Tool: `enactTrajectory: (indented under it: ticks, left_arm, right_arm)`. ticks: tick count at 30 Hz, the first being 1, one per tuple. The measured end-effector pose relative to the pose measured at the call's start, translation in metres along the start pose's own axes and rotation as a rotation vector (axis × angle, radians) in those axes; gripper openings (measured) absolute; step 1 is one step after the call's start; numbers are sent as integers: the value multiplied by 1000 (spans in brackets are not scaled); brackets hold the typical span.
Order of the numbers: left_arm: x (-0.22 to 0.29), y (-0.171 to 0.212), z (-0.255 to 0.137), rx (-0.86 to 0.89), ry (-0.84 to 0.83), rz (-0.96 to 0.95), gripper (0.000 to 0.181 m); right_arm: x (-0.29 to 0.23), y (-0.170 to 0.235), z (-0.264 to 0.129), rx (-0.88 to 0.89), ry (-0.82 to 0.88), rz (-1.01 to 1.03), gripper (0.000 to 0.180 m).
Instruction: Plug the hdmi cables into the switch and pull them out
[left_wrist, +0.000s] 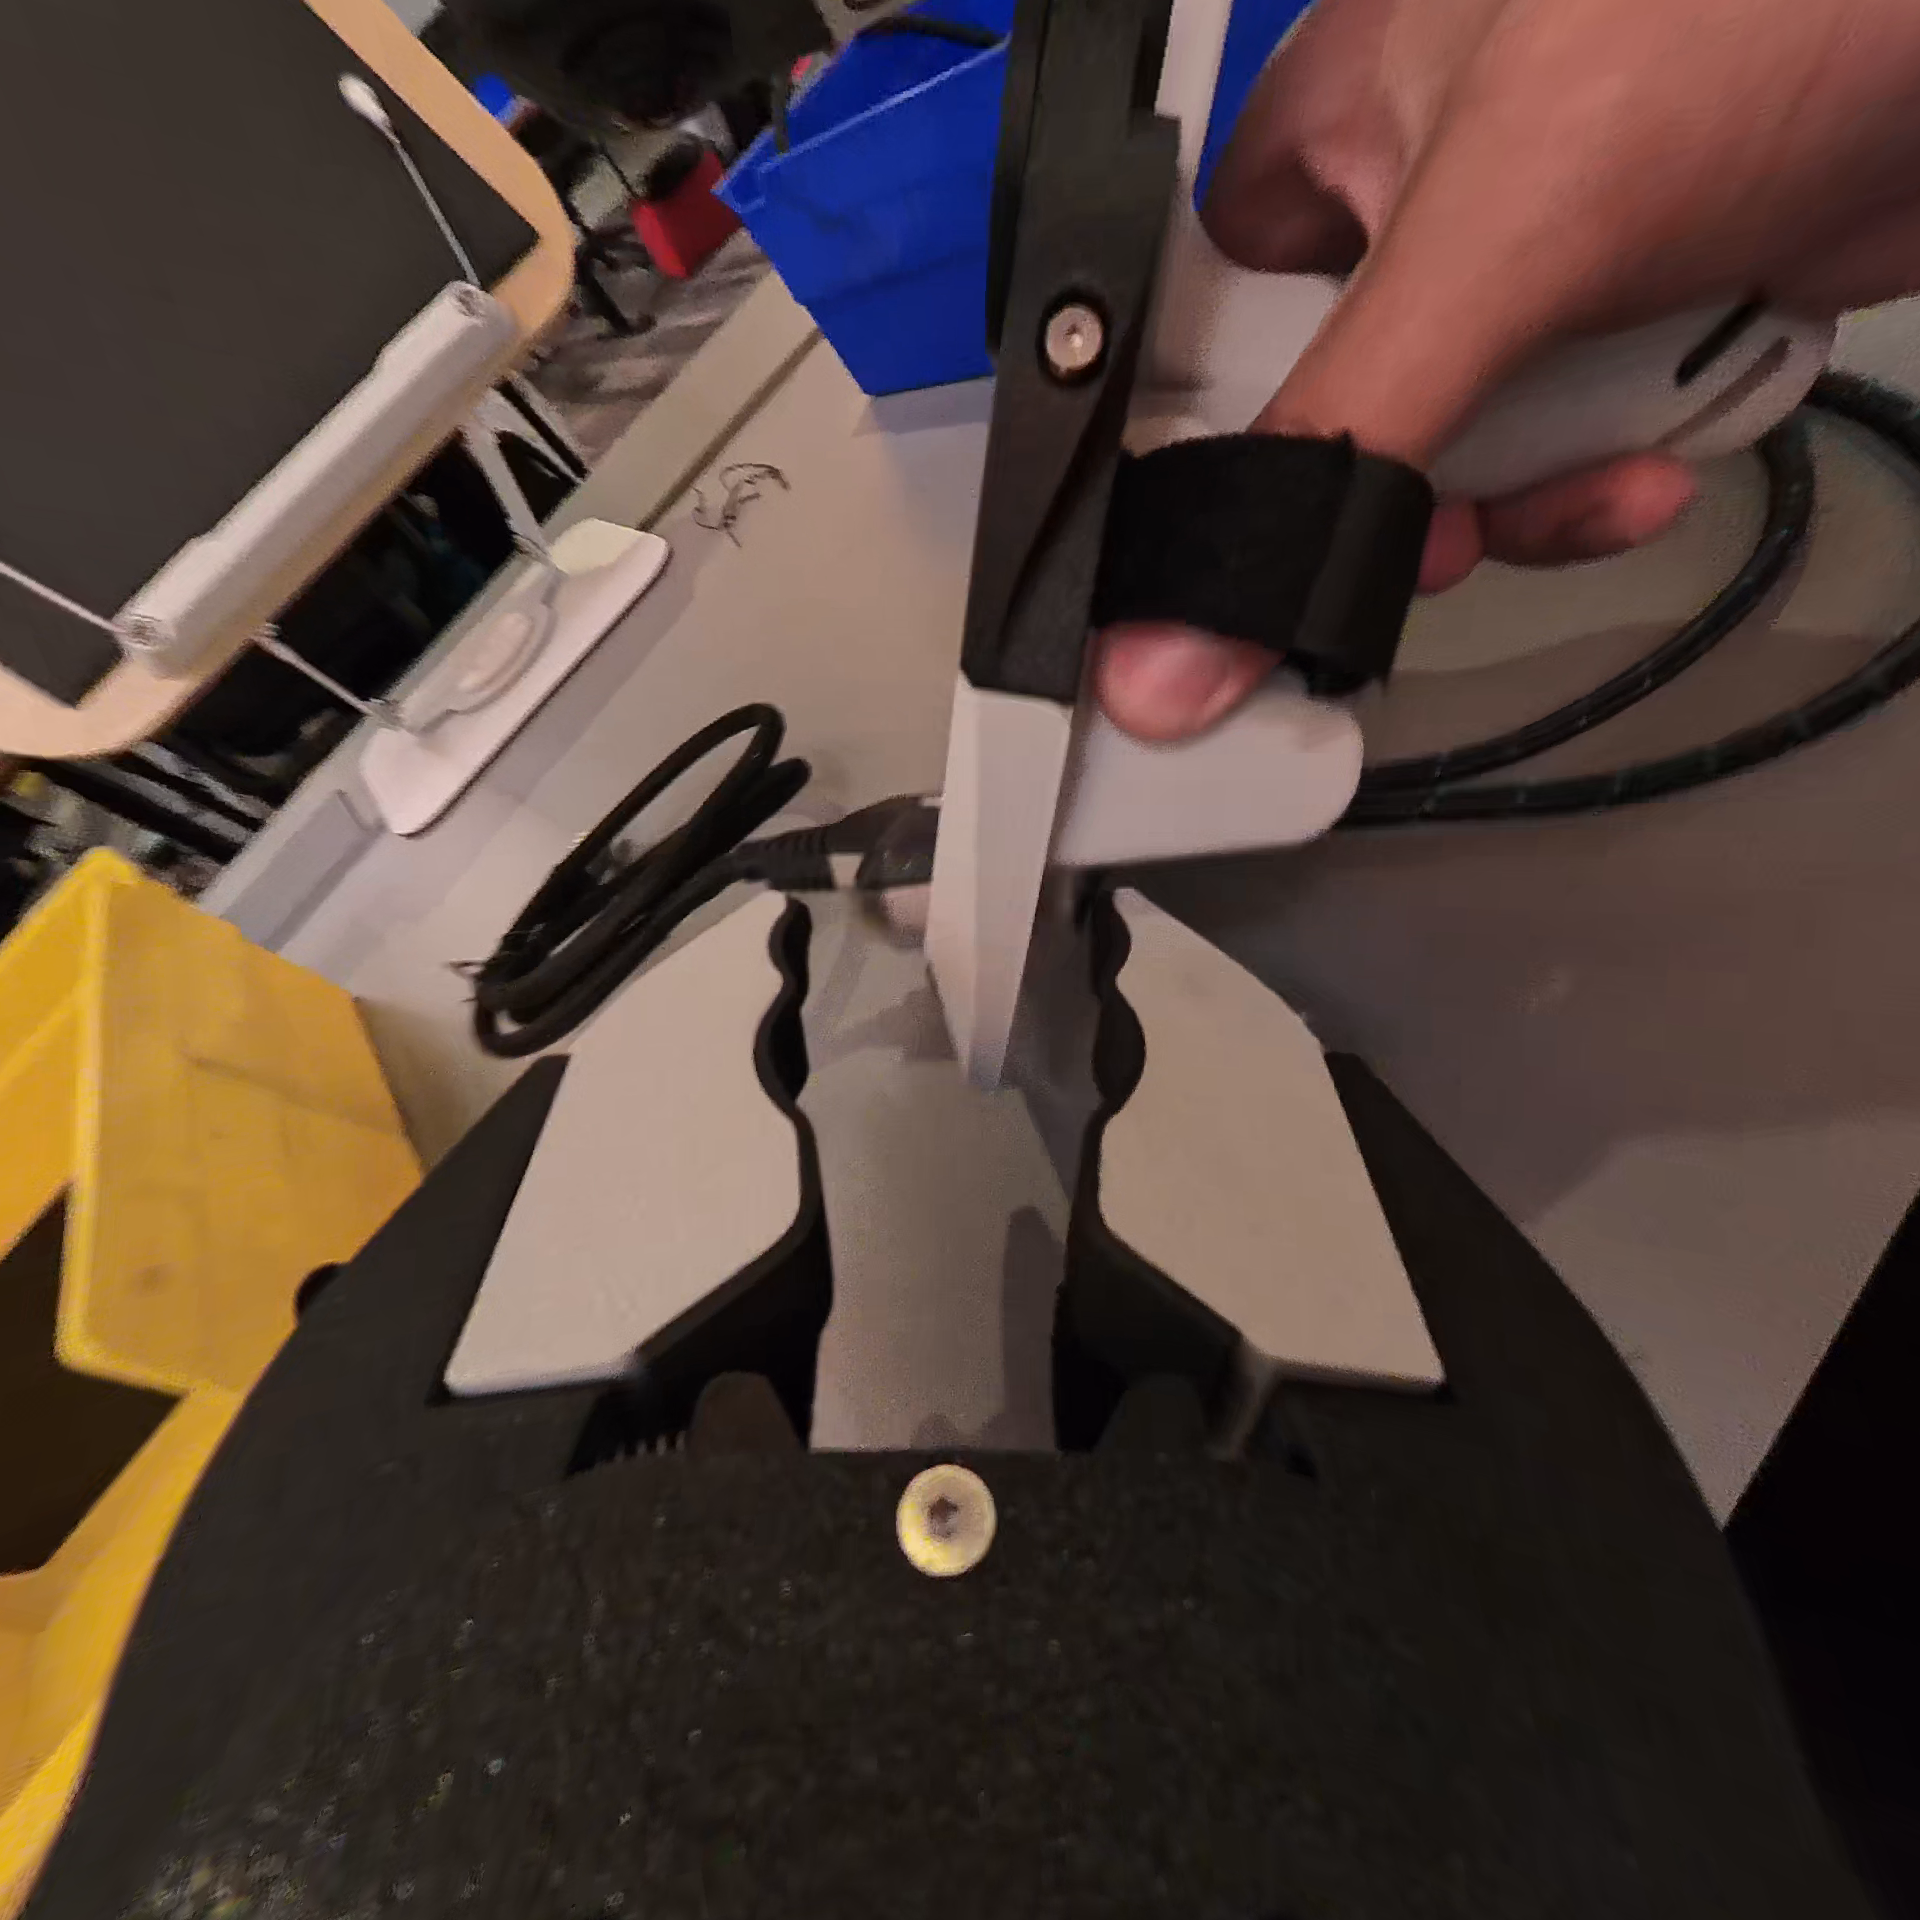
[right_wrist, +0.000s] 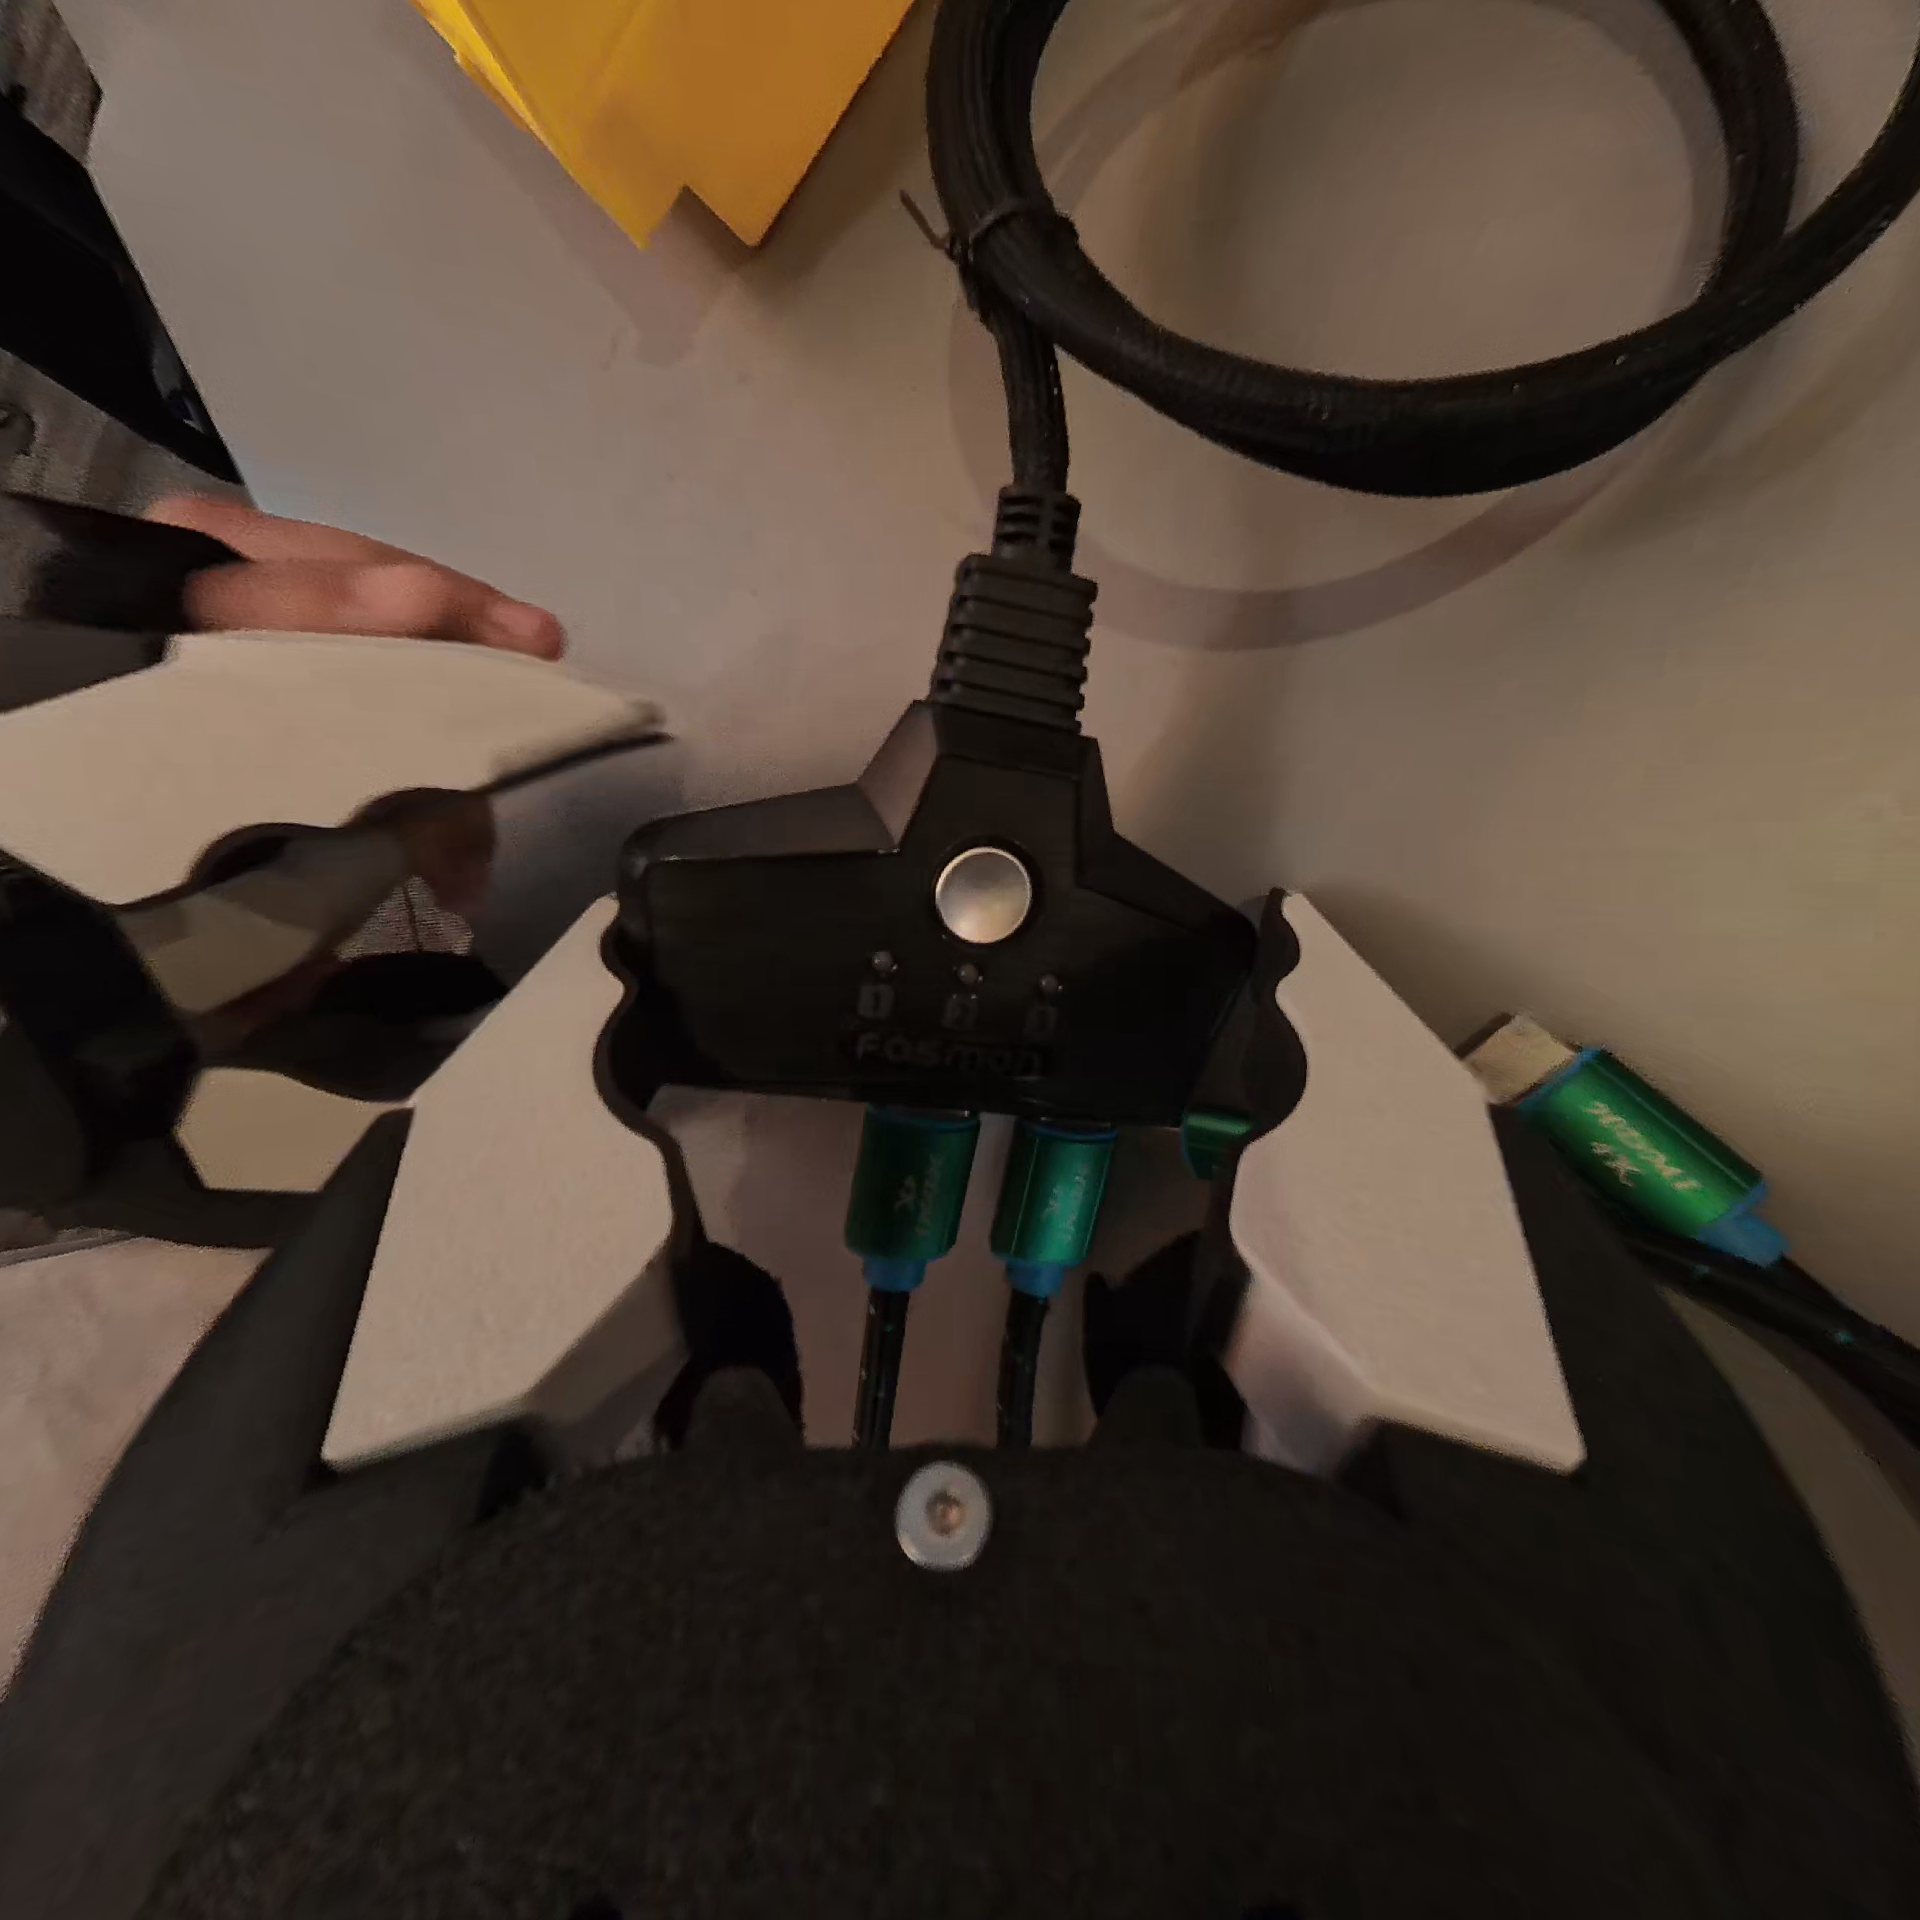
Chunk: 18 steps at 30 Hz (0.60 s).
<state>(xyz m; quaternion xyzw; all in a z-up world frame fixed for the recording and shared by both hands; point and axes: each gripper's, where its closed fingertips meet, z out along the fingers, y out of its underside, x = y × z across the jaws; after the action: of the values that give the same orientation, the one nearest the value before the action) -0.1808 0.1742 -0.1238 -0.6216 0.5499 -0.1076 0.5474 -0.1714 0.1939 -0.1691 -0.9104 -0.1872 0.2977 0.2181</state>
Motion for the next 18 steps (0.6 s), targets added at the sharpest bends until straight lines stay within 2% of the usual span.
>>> enactTrajectory:
  ticks: [2,4,10,14,18]
  left_arm:
    - [-8,5,-13,-8,-58,-2,51]
    - [-13,12,-22,-29,-48,-41,51]
    - [-29,38,-17,-76,62,-344,49]
    - [-32,44,-17,-84,113,-454,47]
    - [-29,44,-17,-85,121,-446,45]
  right_arm:
    - [6,-2,-9,11,19,-1,115]
    - [11,-8,-22,33,28,1,115]
    - [14,-24,-63,131,-14,28,114]
    - [11,-37,-93,260,-160,121,114]
    - [3,-56,-135,399,-321,181,114]
